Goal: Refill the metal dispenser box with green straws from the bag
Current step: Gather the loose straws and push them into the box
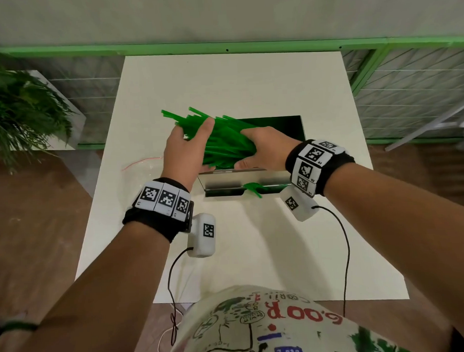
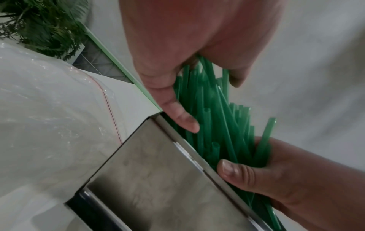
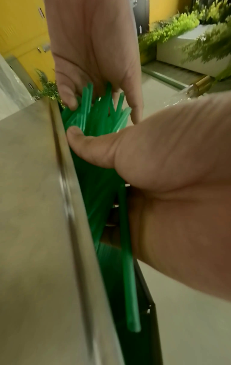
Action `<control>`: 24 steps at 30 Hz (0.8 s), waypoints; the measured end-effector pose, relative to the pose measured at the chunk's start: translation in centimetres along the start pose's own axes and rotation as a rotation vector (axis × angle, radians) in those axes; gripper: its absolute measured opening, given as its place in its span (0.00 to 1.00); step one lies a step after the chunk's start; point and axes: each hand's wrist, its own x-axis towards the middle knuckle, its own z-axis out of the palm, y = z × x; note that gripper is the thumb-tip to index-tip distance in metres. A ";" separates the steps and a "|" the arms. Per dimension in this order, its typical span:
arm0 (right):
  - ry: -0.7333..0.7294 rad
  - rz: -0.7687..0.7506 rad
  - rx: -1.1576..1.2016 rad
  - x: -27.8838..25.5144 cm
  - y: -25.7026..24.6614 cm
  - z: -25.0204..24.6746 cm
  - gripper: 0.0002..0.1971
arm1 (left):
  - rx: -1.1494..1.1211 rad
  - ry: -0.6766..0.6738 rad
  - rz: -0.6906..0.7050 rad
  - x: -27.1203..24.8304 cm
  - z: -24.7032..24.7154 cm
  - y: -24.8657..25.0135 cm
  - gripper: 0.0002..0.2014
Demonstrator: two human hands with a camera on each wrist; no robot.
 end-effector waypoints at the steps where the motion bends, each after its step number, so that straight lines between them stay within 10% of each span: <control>1: 0.010 0.002 0.014 0.1 0.0 0.1 0.32 | -0.003 -0.005 -0.015 0.0 0.0 0.1 0.20; 24: 0.425 -0.004 -0.041 -0.9 1.1 2.8 0.43 | -0.062 0.014 0.074 0.1 -1.5 -1.0 0.08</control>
